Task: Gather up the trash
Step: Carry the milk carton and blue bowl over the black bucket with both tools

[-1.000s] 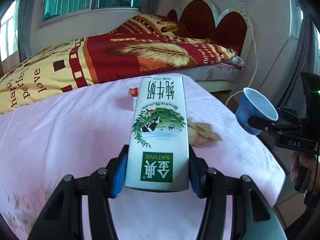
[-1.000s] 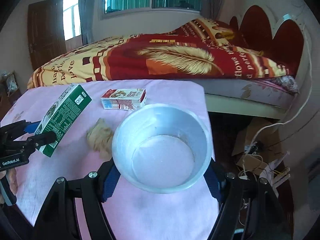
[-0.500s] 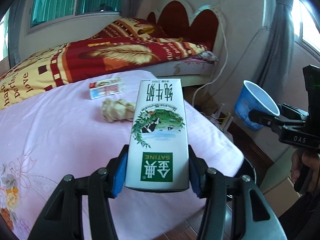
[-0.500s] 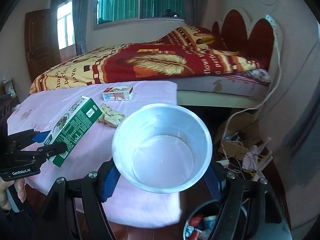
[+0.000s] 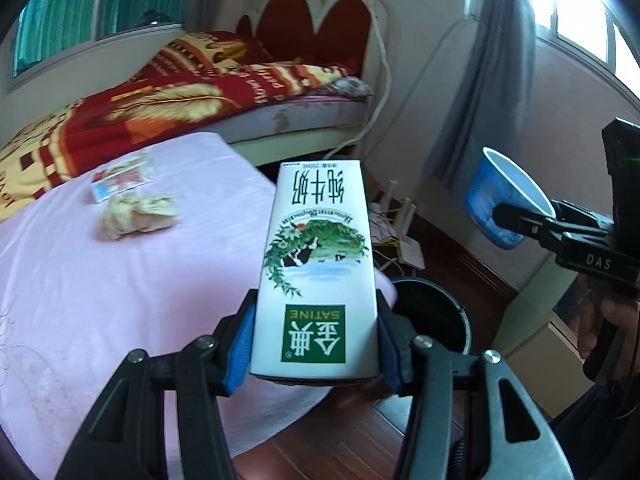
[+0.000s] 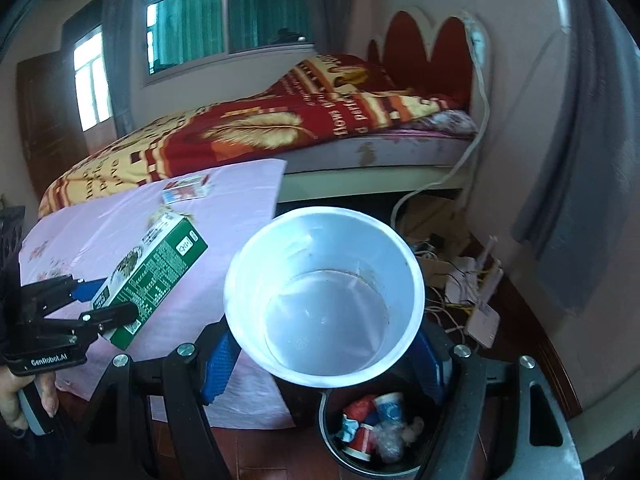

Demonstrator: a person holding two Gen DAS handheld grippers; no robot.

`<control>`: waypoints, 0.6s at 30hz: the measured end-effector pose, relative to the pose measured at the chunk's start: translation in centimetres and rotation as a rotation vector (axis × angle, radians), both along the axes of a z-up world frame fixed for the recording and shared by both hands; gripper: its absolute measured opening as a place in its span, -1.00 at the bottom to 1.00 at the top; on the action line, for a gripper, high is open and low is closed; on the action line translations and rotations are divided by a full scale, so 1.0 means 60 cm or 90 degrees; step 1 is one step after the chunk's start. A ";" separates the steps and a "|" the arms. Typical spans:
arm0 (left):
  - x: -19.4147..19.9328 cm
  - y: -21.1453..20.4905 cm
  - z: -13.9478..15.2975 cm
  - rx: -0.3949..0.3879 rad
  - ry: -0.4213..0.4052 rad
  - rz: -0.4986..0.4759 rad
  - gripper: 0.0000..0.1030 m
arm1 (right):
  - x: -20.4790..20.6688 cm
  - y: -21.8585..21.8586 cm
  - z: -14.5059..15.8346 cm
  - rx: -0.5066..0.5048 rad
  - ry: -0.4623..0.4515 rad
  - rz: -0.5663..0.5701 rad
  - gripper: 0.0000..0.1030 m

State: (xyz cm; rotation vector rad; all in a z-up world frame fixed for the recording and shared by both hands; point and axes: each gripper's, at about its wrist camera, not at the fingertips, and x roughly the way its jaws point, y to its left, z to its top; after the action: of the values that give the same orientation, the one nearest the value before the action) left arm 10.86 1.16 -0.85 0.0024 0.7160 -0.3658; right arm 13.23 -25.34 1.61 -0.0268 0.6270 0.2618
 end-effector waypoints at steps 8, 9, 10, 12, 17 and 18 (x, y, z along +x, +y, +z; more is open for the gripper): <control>-0.001 -0.079 -0.013 0.002 0.009 -0.057 0.05 | -0.015 -0.074 -0.025 0.006 0.023 -0.053 0.47; 0.000 -0.090 -0.016 0.001 0.012 -0.067 0.05 | -0.017 -0.081 -0.030 0.006 0.027 -0.059 0.47; 0.000 -0.098 -0.018 0.002 0.014 -0.073 0.05 | -0.020 -0.091 -0.035 0.006 0.032 -0.065 0.47; 0.002 -0.111 -0.023 0.001 0.019 -0.085 0.05 | -0.023 -0.106 -0.045 0.004 0.040 -0.076 0.47; 0.004 -0.151 -0.042 0.004 0.035 -0.116 0.05 | -0.031 -0.143 -0.075 0.001 0.062 -0.105 0.47; 0.005 -0.158 -0.045 0.004 0.038 -0.121 0.05 | -0.032 -0.150 -0.081 0.001 0.065 -0.109 0.47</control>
State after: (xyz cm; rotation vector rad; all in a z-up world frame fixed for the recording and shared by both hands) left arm 11.14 -8.34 -3.56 0.0658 0.7784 -0.5469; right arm 11.31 -34.33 -3.27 0.0417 0.7257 0.0978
